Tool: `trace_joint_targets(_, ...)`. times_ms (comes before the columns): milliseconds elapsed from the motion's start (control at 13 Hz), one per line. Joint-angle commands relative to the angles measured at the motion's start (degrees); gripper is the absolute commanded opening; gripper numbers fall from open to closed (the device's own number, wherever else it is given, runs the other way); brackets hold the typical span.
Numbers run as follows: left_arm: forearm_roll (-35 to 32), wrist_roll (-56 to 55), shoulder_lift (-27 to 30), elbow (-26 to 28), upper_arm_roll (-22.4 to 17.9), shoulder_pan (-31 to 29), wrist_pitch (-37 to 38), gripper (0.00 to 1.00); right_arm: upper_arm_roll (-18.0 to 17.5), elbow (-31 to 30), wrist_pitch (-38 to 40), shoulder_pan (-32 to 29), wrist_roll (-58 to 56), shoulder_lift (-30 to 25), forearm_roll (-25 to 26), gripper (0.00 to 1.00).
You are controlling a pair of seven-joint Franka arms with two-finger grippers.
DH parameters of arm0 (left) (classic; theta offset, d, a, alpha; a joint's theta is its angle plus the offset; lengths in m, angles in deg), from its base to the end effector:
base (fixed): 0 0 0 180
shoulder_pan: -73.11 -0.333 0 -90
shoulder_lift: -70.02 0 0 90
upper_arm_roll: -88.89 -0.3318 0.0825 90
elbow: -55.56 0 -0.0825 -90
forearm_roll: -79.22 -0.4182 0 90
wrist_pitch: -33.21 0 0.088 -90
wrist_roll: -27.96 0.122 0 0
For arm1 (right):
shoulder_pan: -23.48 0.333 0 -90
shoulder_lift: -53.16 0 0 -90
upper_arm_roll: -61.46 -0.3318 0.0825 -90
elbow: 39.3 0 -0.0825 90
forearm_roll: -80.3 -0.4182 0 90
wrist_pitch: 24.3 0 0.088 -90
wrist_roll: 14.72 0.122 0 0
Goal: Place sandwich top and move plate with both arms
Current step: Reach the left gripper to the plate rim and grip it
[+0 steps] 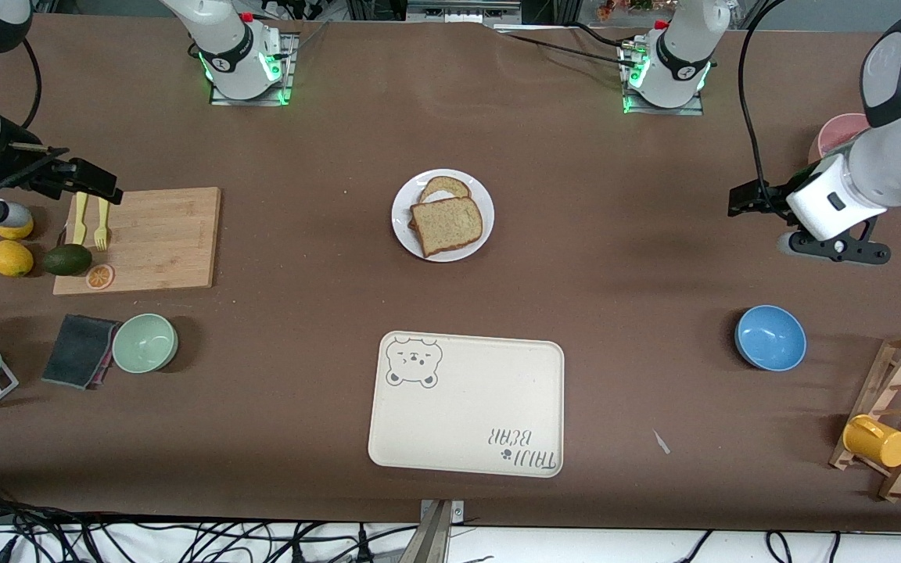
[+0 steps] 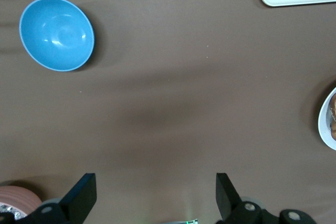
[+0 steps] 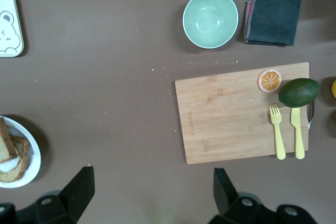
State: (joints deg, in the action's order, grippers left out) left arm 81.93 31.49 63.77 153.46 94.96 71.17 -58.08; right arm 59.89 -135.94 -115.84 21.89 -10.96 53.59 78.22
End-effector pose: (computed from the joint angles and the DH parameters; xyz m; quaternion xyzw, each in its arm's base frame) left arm 0.6006 -0.0468 0.4936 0.9913 -0.0635 -0.1118 0.0286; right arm 0.5860 0.0041 0.5647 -0.9981 0.0343 0.0488 0.0166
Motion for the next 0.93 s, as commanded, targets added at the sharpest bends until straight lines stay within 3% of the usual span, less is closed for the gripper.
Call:
trace_joint_targets(0,2.12,0.26,-1.12,2.72,0.17,0.35,-4.83,1.0,-0.28,3.38,2.51,0.1,-2.97,0.44,2.42,1.0)
trace_joint_targets(463,9.49,0.17,-2.18,15.81,3.33,1.49,-23.02,1.0,-0.37,5.49,3.21,0.45,-2.1,1.06,1.11,1.0)
trace_joint_targets(694,14.94,0.17,-3.93,20.04,6.22,1.58,-29.18,1.0,-0.37,7.6,3.48,0.63,-2.01,1.94,1.64,1.0)
trace_joint_targets(849,15.04,0.17,-4.99,21.62,9.03,1.67,-32.96,1.0,-0.37,7.69,3.48,0.63,-1.74,1.94,1.73,1.0)
